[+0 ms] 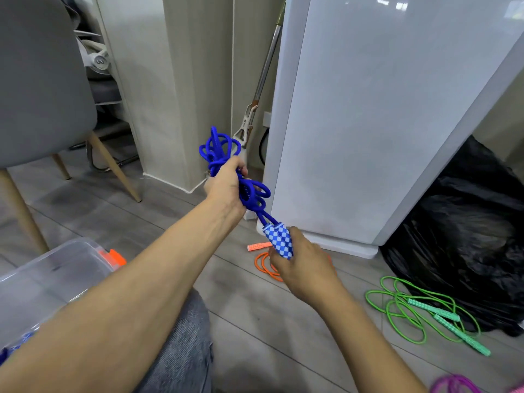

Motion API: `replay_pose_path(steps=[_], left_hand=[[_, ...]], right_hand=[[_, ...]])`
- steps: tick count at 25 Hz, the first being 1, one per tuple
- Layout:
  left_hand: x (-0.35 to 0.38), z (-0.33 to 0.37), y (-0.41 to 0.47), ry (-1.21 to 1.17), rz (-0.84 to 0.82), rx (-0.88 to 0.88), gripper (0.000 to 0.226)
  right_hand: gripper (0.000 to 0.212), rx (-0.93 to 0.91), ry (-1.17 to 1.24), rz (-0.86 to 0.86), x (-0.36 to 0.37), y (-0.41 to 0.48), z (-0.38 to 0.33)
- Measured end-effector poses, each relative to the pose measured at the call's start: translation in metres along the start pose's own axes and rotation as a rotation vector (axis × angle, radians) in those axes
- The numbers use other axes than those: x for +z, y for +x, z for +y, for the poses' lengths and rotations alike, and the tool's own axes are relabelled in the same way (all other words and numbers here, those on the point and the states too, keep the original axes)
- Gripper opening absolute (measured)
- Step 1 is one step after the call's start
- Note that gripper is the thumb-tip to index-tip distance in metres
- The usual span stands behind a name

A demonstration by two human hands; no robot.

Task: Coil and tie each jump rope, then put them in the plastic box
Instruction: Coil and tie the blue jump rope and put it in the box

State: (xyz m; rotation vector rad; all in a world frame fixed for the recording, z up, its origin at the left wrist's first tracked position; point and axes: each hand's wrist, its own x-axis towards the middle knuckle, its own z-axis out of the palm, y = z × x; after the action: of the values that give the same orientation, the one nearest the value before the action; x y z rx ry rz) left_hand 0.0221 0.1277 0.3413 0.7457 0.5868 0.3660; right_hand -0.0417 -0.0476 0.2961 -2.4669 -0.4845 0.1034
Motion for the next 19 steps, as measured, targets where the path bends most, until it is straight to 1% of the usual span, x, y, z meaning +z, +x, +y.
replay_pose_path(steps=[1, 3, 4, 6, 8, 9, 11, 13, 15, 16, 19], left_hand=[[-0.004, 0.004, 0.006, 0.016, 0.07, 0.022, 0.013], [-0.01, 0.003, 0.015, 0.049, 0.192, 0.007, 0.015], [-0.013, 0.001, 0.018, 0.049, 0.217, 0.001, 0.015], [-0.016, -0.005, 0.017, 0.094, 0.194, 0.037, 0.012], [-0.016, -0.008, 0.018, 0.207, 0.114, 0.095, 0.007], [-0.017, -0.009, 0.019, 0.261, 0.065, 0.121, 0.007], [-0.018, -0.008, 0.023, 0.357, -0.018, 0.177, 0.011], [-0.015, -0.009, 0.023, 0.434, -0.099, 0.148, 0.02], [-0.01, -0.014, 0.014, 0.505, -0.251, 0.047, 0.02], [-0.008, -0.017, 0.008, 0.607, -0.328, 0.036, 0.023], [-0.007, -0.025, -0.008, 0.939, -0.581, 0.15, 0.028]], right_hand=[[0.022, -0.032, -0.086, -0.033, -0.002, 0.0, 0.001], [0.025, -0.046, -0.198, -0.084, -0.004, -0.002, 0.007], [0.026, -0.043, -0.226, -0.1, -0.002, -0.001, 0.01], [0.025, -0.016, -0.203, -0.117, 0.001, -0.001, 0.013], [0.025, 0.018, -0.191, -0.135, -0.002, -0.001, 0.018], [0.027, 0.038, -0.241, -0.152, -0.006, 0.001, 0.025], [0.03, 0.1, -0.416, -0.156, -0.016, 0.004, 0.04], [0.029, 0.153, -0.536, -0.062, -0.029, 0.006, 0.051], [0.028, 0.114, -0.64, 0.085, -0.033, 0.007, 0.053], [0.026, 0.081, -0.679, 0.154, -0.032, 0.008, 0.05], [0.023, 0.0, -0.712, 0.337, -0.027, 0.013, 0.045]])
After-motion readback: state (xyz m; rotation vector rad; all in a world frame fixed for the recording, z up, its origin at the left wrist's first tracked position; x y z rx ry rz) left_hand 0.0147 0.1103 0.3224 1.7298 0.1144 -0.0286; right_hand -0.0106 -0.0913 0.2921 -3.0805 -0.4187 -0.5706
